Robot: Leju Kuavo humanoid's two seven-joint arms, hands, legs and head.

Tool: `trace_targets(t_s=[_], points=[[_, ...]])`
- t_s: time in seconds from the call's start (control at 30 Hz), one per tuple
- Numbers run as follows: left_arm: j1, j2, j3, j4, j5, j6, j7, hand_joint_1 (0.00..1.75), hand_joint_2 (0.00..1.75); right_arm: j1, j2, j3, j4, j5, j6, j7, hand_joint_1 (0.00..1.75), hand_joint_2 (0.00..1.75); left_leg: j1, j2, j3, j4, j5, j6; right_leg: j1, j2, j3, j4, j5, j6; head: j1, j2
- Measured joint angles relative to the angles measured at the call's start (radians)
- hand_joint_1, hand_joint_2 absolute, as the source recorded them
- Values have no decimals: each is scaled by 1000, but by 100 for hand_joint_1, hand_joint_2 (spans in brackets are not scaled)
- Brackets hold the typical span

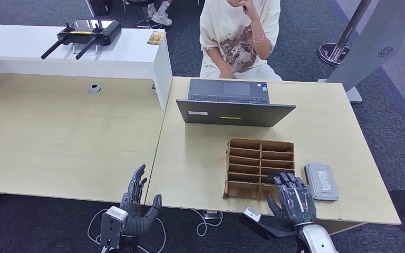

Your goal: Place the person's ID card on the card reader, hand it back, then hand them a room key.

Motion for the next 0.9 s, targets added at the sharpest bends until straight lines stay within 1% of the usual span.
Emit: trace_targets(t_s=[0.07, 0.2, 0.3, 0.5, 0.83, 0.9], points=[[0, 0, 0, 0, 0, -1, 0, 0, 175, -5, 0, 0, 5, 0, 0, 0, 95, 175, 0, 0, 0, 0, 0, 0, 0, 0, 0, 0, 0, 0, 0, 0], [1, 0, 0, 0, -1, -1, 0, 0, 175, -20, 0, 0, 20, 0, -1, -1, 125, 175, 0, 0, 0, 0, 0, 0, 0, 0, 0, 0, 0, 0, 0, 0], [2, 0, 0, 0, -1, -1, 0, 0, 175, -27, 0, 0, 28, 0, -1, -2, 135, 175, 0, 0, 0, 0, 0, 0, 0, 0, 0, 0, 0, 0, 0, 0], [3, 0, 0, -1, -1, -2, 0, 0, 175, -33, 0, 0, 31, 2, 0, 1, 145, 175, 0, 0, 0, 0, 0, 0, 0, 0, 0, 0, 0, 0, 0, 0], [7, 0, 0, -9, -3, -3, 0, 0, 175, -32, 6, -3, 32, 8, -1, 6, 152, 175, 0, 0, 0, 0, 0, 0, 0, 0, 0, 0, 0, 0, 0, 0], [7, 0, 0, -9, -3, -3, 0, 0, 175, -32, 6, -5, 32, 8, -1, 6, 158, 175, 0, 0, 0, 0, 0, 0, 0, 0, 0, 0, 0, 0, 0, 0]])
